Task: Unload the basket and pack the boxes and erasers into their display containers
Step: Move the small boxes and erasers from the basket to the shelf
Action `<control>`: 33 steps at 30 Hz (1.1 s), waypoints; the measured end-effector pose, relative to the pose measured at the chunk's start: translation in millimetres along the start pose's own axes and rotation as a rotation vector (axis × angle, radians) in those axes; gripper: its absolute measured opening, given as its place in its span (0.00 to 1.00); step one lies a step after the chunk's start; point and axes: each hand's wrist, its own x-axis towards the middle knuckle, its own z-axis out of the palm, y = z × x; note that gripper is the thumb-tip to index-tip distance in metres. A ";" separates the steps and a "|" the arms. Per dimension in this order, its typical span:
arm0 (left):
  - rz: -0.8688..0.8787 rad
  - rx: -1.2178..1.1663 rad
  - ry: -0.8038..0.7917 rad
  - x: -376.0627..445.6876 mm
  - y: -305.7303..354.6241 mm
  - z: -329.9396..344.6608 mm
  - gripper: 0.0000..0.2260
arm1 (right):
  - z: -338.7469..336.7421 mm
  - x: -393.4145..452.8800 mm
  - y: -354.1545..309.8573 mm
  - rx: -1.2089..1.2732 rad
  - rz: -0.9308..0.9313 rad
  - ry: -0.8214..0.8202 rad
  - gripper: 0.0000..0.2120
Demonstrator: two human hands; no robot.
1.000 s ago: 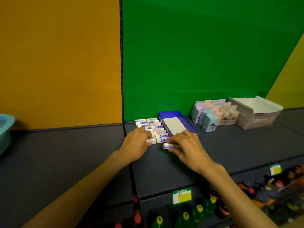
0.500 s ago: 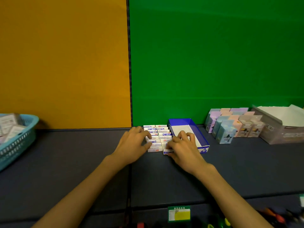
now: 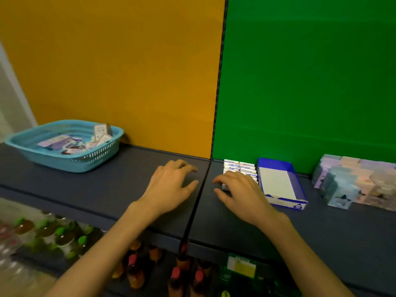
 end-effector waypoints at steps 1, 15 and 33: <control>-0.028 0.008 -0.003 -8.9 -3.8 -6.1 0.18 | -0.1 3.9 -8.6 0.018 -0.015 0.012 0.13; -0.269 0.133 0.011 -110.2 -113.0 -93.8 0.23 | 28.2 59.8 -150.9 0.131 -0.160 0.027 0.15; -0.268 0.154 0.029 -201.8 -332.2 -175.3 0.24 | 74.6 165.5 -348.3 0.031 -0.087 0.054 0.16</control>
